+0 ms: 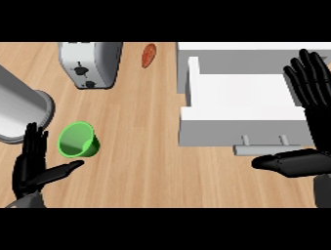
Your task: Pick up the cup, place it into the drawer and close the drawer
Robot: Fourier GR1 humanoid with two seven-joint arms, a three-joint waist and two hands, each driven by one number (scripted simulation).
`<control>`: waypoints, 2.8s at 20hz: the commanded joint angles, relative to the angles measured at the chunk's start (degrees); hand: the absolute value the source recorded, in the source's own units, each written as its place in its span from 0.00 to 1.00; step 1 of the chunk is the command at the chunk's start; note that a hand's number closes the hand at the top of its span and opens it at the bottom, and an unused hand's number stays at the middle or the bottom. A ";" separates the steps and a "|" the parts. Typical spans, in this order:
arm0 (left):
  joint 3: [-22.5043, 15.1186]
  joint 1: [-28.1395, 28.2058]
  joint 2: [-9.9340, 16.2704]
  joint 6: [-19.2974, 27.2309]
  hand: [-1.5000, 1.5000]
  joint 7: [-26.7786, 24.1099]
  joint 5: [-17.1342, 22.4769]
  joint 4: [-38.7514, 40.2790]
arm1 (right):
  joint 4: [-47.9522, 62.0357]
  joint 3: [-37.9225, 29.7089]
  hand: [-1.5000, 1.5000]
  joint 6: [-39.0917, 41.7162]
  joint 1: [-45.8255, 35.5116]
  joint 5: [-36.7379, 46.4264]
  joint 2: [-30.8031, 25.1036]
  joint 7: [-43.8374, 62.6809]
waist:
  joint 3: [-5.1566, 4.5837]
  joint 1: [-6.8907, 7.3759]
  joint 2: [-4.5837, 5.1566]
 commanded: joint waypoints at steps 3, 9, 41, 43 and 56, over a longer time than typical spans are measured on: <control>3.26 -5.86 5.16 -5.26 0.00 -11.33 0.31 19.29 | 3.08 -3.67 0.00 -0.53 -7.92 -2.50 -2.42 5.15 | -0.05 -0.09 0.16; 3.46 -11.07 6.37 -5.16 0.00 -22.66 -1.11 34.47 | 3.03 -1.08 0.00 0.09 -3.74 0.44 -0.81 0.52 | -0.03 -0.17 0.11; 4.47 -20.92 5.59 6.48 1.00 -38.08 -3.86 39.85 | 1.20 -2.95 0.00 1.59 -5.11 -2.58 -2.64 4.13 | -0.17 -1.42 0.65; 5.97 -21.76 3.70 7.13 1.00 -40.33 -2.62 39.38 | 1.19 -1.19 0.00 1.28 -4.48 -1.69 -1.32 3.89 | -0.21 -1.49 0.66; -0.61 -28.09 -1.47 -8.51 1.00 -37.22 -5.44 33.31 | 0.64 -3.81 0.00 3.02 -3.43 -3.86 -3.59 4.45 | -0.04 -0.94 0.03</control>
